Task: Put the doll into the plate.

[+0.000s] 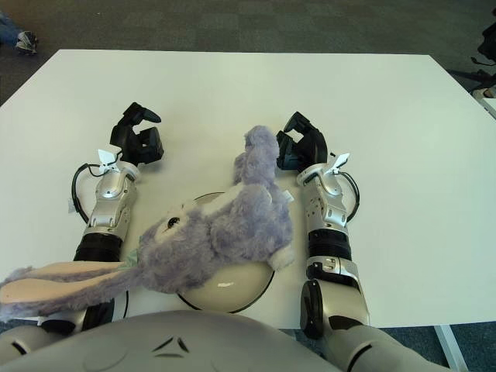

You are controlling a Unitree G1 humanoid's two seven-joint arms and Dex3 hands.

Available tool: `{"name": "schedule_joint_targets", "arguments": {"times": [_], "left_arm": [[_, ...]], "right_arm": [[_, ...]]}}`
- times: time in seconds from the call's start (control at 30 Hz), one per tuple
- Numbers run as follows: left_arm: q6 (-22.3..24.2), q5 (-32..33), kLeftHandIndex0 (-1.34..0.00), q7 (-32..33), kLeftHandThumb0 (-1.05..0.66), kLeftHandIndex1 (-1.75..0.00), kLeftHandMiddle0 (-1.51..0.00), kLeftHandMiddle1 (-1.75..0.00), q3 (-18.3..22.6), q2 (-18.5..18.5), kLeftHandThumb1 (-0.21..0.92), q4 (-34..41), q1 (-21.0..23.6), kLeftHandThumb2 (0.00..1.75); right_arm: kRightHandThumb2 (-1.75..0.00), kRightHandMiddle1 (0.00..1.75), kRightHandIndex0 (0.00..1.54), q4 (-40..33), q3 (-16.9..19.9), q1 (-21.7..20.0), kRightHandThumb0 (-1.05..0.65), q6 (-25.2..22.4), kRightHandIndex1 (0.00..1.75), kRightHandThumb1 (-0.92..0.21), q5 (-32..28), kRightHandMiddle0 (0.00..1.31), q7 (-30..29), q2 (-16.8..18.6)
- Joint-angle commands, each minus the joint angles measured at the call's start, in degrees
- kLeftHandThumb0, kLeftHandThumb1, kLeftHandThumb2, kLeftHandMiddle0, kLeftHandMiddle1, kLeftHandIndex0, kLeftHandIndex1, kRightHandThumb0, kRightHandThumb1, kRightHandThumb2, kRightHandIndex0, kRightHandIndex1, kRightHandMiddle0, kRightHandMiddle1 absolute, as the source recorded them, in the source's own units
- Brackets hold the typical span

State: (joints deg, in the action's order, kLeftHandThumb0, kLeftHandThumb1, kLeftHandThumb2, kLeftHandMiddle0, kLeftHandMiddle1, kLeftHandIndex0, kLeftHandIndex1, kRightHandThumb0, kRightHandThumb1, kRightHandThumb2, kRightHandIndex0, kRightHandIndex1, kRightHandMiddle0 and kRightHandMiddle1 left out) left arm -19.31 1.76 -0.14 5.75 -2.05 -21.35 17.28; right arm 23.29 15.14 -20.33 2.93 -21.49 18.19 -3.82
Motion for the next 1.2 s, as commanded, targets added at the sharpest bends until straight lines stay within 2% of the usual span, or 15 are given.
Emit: {"name": "schedule_joint_targets", "arguments": {"times": [0.0,1.17], "left_arm": [[-0.26,0.17,-0.5,0.13,-0.43,-1.75,-1.19,-1.75,0.05,0.16,0.46,-0.17,-1.71,1.14],[-0.22,1.66,-0.49,-2.26,-0.43,-1.75,-1.18,-1.75,0.05,-0.03,0.47,-0.41,-1.92,1.12]], "right_arm": [[-1.52,1.75,1.35,0.14,0.47,1.19,-0.53,-0.29,1.75,-0.15,-0.91,0.74,0.1,0.28],[-1.47,1.75,1.36,-0.02,-0.56,1.27,-0.54,-0.33,1.75,-0.19,1.05,0.72,-3.09,0.27]]}}
